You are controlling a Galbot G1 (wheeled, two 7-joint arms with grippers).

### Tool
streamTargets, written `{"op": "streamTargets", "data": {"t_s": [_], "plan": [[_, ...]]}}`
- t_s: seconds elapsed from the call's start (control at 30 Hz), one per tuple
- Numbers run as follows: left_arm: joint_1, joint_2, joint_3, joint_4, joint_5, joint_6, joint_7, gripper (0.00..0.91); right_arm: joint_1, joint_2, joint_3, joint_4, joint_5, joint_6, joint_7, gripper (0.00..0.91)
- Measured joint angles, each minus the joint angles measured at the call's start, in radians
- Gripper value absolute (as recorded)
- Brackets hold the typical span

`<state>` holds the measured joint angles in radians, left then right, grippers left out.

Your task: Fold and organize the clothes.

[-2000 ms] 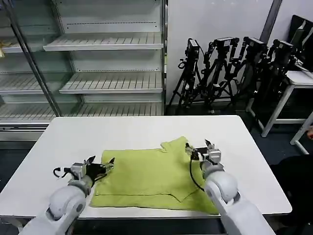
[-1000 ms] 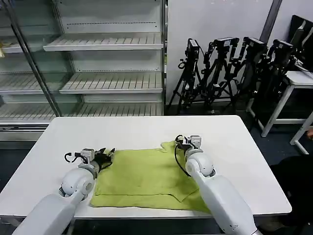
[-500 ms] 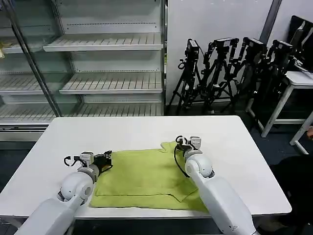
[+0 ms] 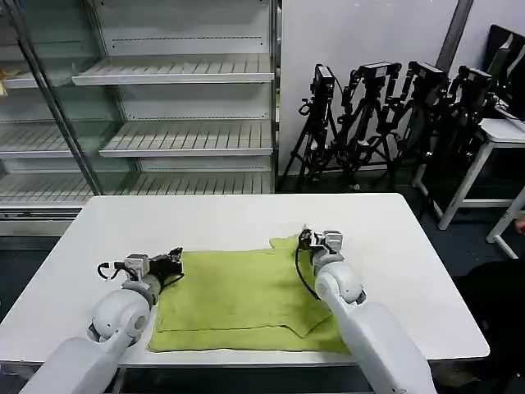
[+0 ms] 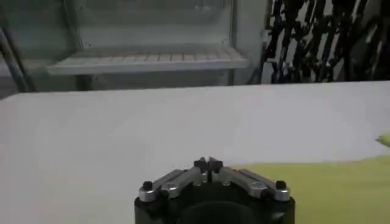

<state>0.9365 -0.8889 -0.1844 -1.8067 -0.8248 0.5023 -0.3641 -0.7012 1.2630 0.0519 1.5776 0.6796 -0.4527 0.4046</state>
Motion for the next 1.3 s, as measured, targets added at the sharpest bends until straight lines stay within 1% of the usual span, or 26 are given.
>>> {"op": "streamTargets", "data": {"t_s": [0.33,0.67,1.07,1.3], "plan": [[0.059,0.021,-0.050,-0.088,0.022,-0.015,0.009,0.040,-0.089,-0.047,0.043,0.141,-0.042,0.034,-0.028,0.000],[0.165,0.039,-0.129,-0.183,0.040,-0.019,0.022,0.040,-0.268,-0.082,0.115,0.328,-0.109,0.058,-0.059,0.000],[0.338,0.045,-0.222,-0.304,0.079,-0.028,0.040,0.040,-0.521,-0.078,0.218,0.522,-0.205,0.083,-0.112,0.000],[0.432,0.031,-0.245,-0.355,0.117,-0.029,0.044,0.040,-0.648,-0.061,0.263,0.575,-0.243,0.078,-0.131,0.000]]}}
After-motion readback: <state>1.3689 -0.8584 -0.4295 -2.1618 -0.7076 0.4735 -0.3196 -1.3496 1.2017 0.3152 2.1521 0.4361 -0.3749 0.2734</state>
